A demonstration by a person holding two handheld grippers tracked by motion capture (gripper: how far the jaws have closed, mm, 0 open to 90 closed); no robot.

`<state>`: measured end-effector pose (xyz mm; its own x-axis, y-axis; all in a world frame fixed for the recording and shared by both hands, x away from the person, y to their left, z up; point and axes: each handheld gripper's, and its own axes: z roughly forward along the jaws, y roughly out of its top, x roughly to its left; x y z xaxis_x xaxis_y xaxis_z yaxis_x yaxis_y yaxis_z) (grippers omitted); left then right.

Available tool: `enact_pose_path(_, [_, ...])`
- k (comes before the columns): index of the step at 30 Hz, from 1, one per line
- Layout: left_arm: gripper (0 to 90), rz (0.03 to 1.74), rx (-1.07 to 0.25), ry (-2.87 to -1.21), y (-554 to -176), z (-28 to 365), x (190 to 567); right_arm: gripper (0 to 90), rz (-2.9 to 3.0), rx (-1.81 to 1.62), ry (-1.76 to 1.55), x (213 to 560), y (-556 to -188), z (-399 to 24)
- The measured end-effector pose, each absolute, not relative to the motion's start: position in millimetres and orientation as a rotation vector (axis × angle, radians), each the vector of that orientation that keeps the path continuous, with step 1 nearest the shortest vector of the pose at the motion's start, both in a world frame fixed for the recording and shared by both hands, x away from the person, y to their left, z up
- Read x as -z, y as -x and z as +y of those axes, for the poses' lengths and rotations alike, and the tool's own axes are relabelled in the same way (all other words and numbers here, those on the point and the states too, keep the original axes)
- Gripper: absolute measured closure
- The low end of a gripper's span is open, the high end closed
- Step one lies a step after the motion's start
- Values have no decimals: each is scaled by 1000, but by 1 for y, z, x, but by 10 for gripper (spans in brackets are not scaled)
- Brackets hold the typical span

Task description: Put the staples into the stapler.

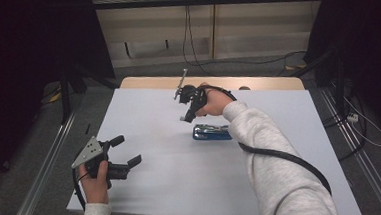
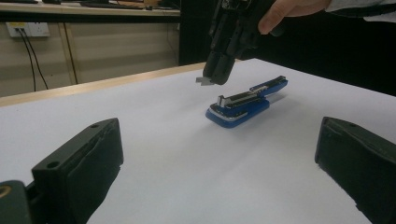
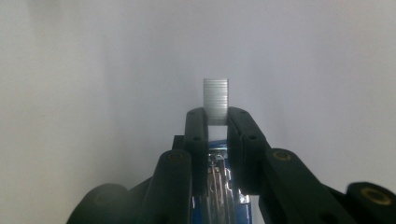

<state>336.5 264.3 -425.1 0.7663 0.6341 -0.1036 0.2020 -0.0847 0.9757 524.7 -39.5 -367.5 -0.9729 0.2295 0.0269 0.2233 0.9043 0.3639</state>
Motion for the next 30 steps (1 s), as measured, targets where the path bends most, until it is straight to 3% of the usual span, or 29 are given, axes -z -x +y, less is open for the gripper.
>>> enact_pose_path(30, [13, 665, -399, -1684, -336, 262, 424, 784, 3032, -569, -373, 366, -524, -62])
